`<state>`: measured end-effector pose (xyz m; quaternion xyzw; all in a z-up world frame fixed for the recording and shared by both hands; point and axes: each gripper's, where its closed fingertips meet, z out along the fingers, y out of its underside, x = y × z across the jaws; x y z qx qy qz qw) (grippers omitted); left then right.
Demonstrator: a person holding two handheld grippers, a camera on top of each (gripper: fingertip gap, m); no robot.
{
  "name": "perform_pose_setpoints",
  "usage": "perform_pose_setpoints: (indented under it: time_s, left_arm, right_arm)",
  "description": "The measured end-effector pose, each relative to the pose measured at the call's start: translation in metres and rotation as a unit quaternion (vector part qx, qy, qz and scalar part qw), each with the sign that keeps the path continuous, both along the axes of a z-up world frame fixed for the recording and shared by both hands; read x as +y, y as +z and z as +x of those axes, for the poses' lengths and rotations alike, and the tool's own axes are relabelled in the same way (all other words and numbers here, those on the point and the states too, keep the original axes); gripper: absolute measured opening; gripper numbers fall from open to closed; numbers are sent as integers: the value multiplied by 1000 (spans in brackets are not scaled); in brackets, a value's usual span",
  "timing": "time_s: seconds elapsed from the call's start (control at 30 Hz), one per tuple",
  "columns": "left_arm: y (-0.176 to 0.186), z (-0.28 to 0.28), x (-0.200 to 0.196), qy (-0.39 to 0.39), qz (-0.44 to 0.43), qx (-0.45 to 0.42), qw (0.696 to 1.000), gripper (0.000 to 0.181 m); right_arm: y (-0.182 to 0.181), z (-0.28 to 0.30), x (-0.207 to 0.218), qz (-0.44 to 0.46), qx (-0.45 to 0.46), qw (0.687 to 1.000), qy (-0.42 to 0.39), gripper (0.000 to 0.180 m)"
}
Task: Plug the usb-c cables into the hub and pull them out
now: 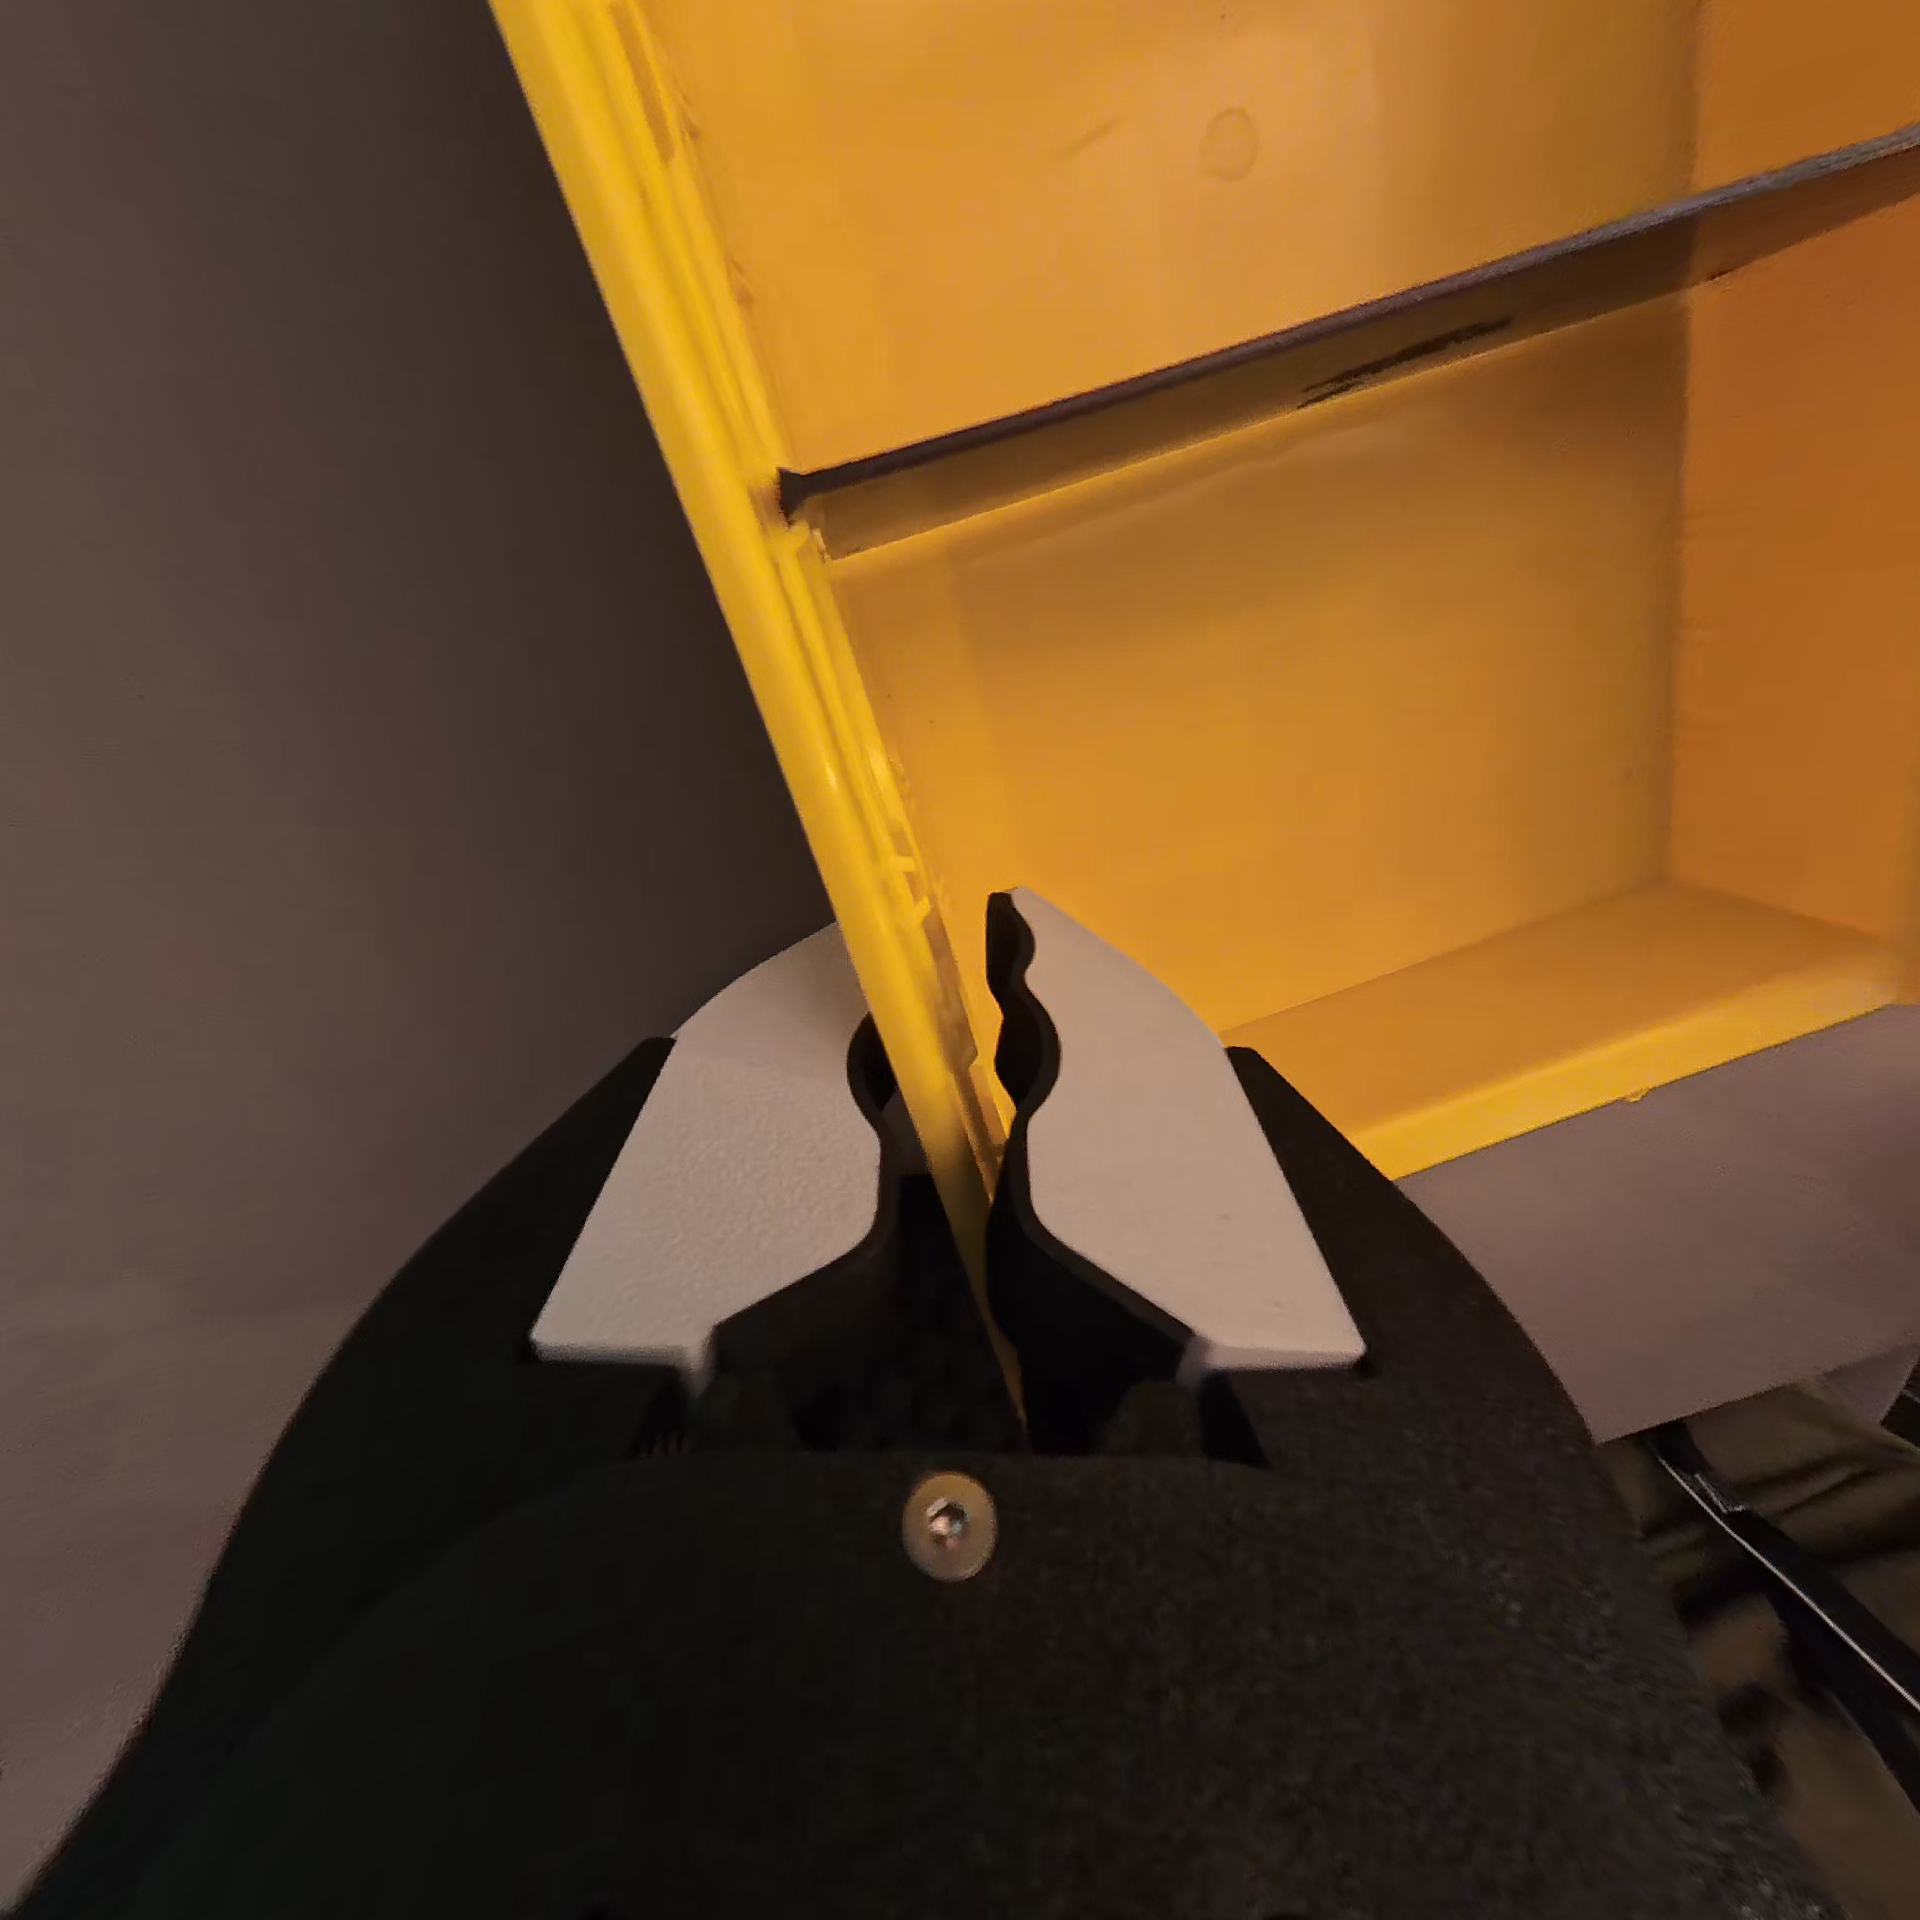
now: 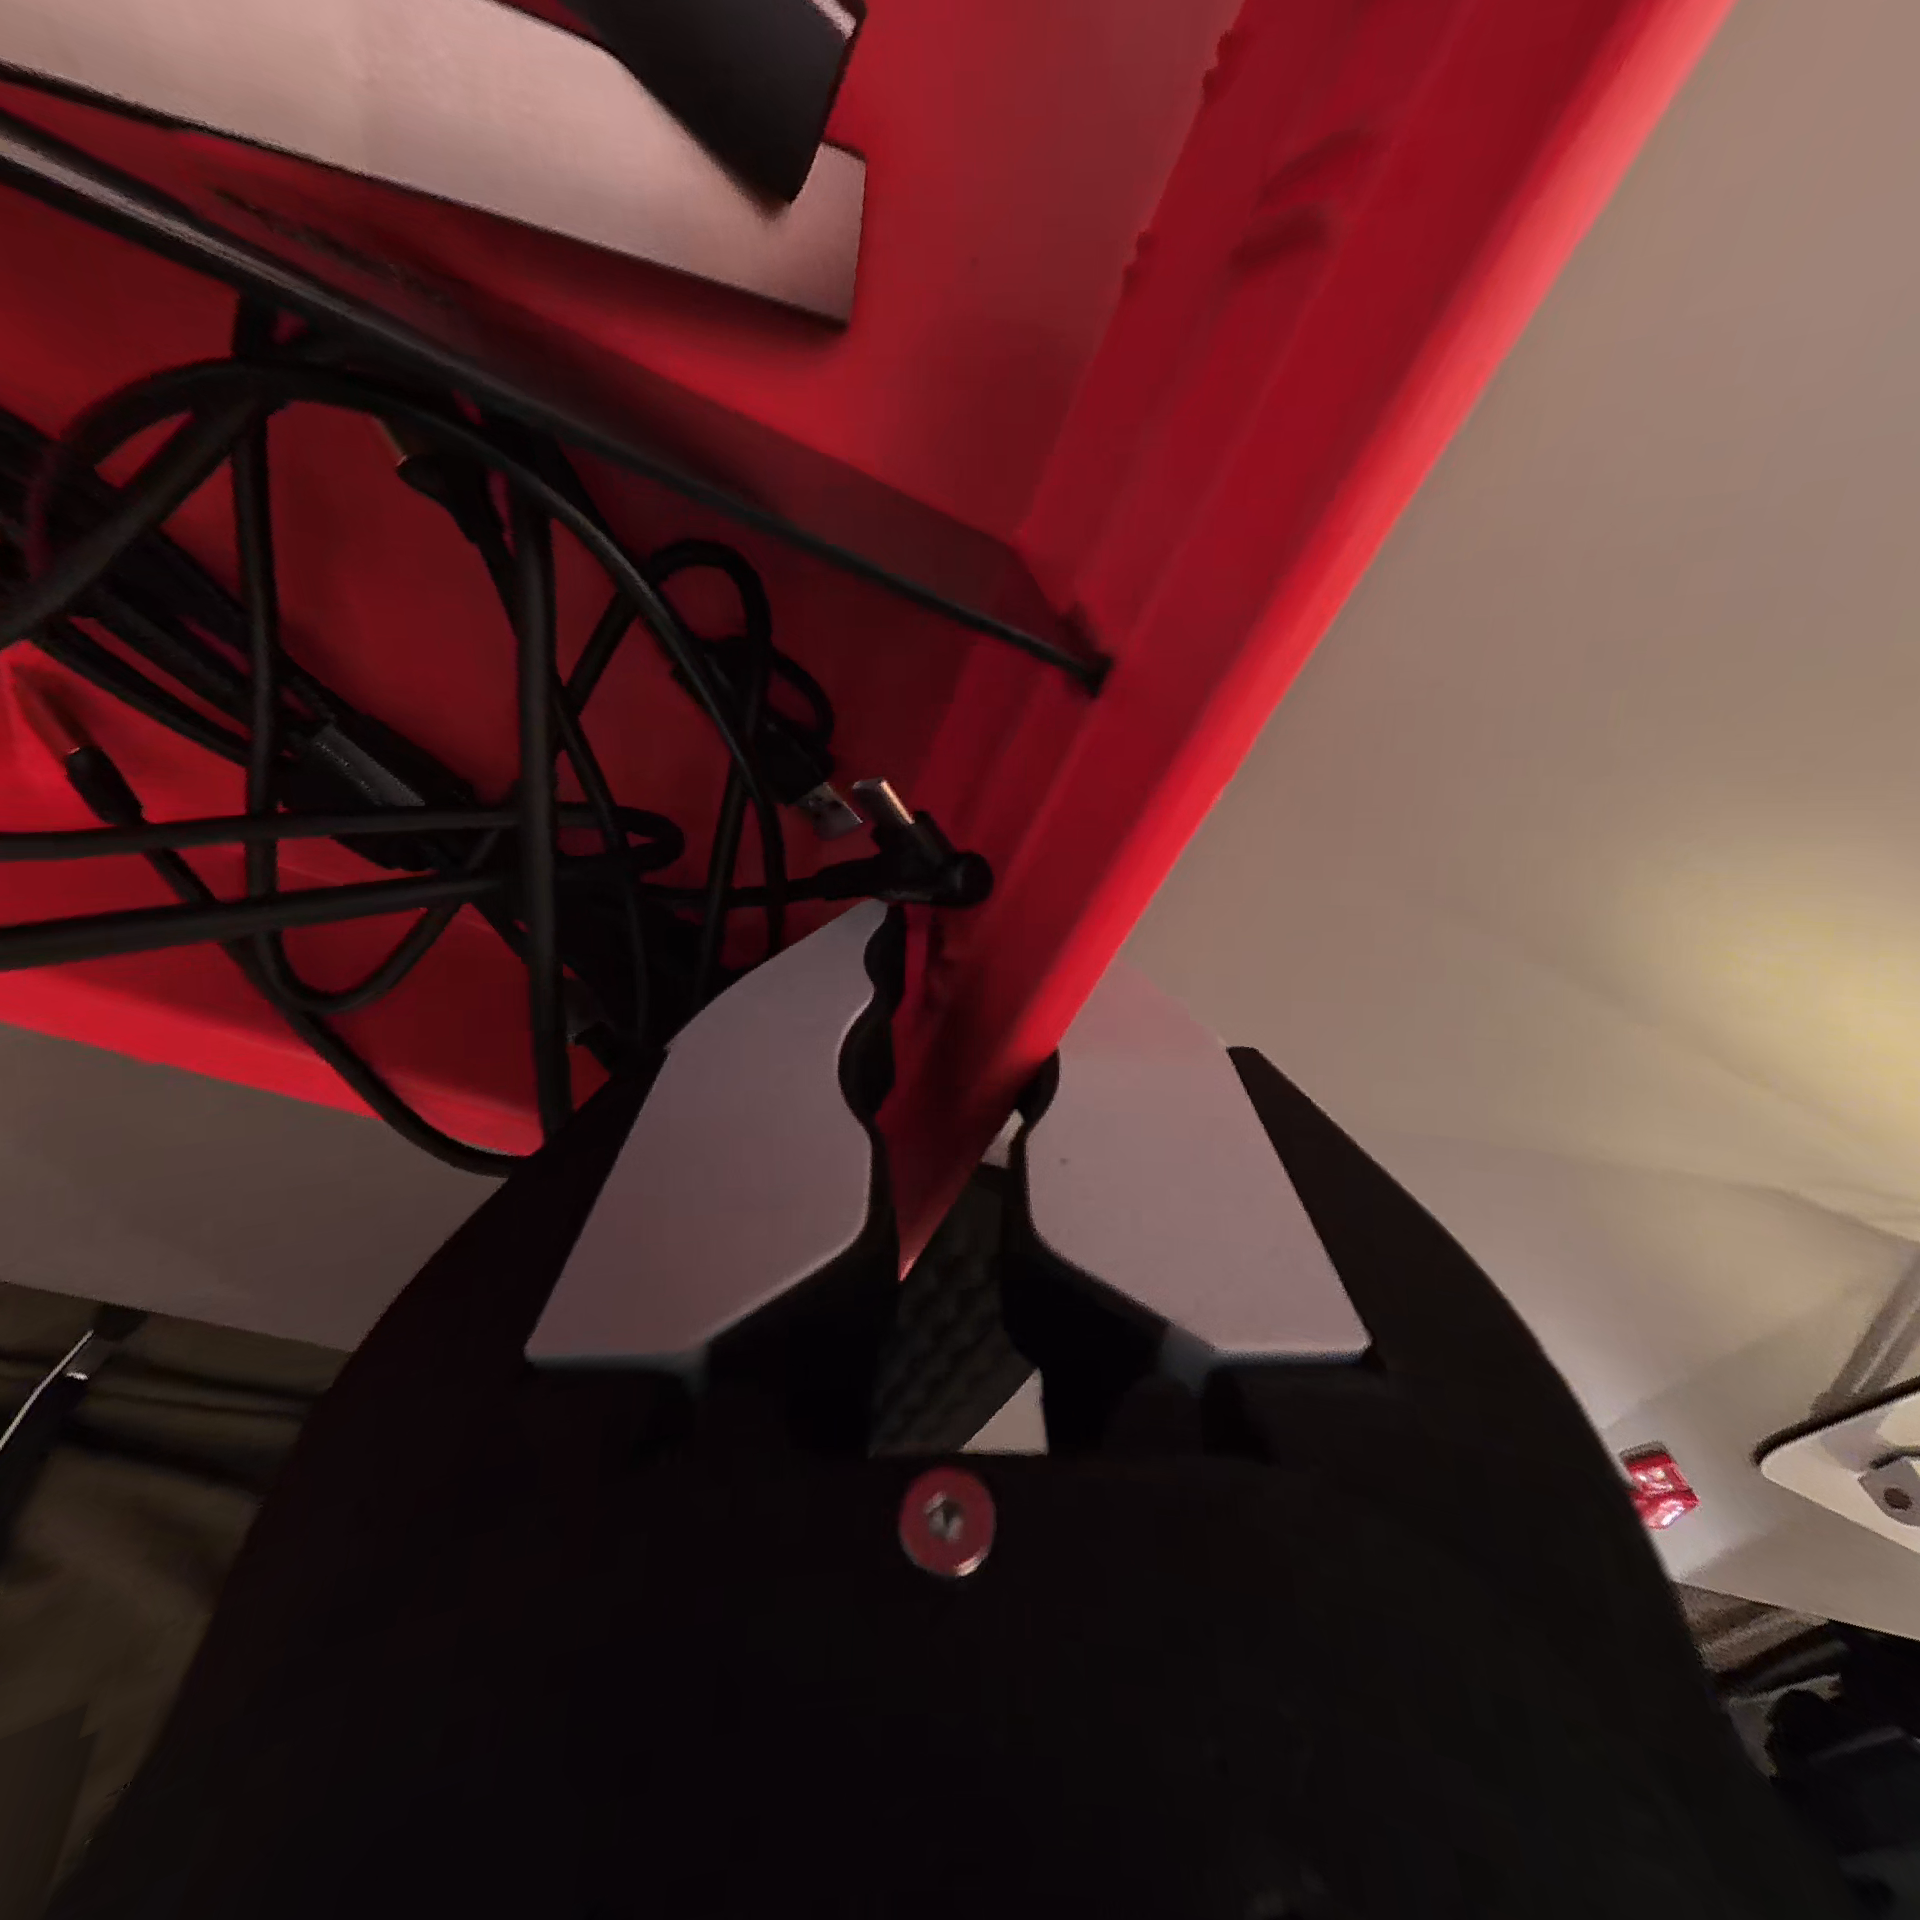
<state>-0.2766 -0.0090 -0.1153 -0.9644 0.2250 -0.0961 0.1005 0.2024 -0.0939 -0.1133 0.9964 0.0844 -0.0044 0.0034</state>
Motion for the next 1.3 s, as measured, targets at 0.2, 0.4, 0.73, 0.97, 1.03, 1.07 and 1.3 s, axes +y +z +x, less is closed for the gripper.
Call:
perform_pose_setpoints:
  time_s: [0.2, 0.4, 0.73, 0.97, 1.03, 1.07, 1.3]
  left_arm:
    - [23, 1, -4, 35, 12, -84, 996, 16]
    - [108, -23, -4, 89, 199, -139, 966, 8]
    - [247, -35, -29, 107, 483, -303, 815, 12]
    - [280, -22, -43, 56, 567, -313, 760, 22]
    - [277, -21, -45, 45, 565, -309, 764, 22]
    - [275, -22, -45, 44, 561, -307, 767, 22]
    - [270, -38, -50, 48, 555, -335, 760, 22]
  right_arm:
    - [21, 3, 4, 45, 19, 999, -16, 26]
    - [113, 5, 8, 245, -30, 969, -22, 29]
    - [249, -202, 5, 600, 202, 730, 256, 50]
    - [109, -280, 54, 326, 238, 889, 218, 61]
    - [87, -290, 61, 267, 263, 911, 169, 60]
    - [78, -295, 63, 233, 281, 920, 140, 60]
    - [22, -285, 75, 123, 210, 968, 63, 55]
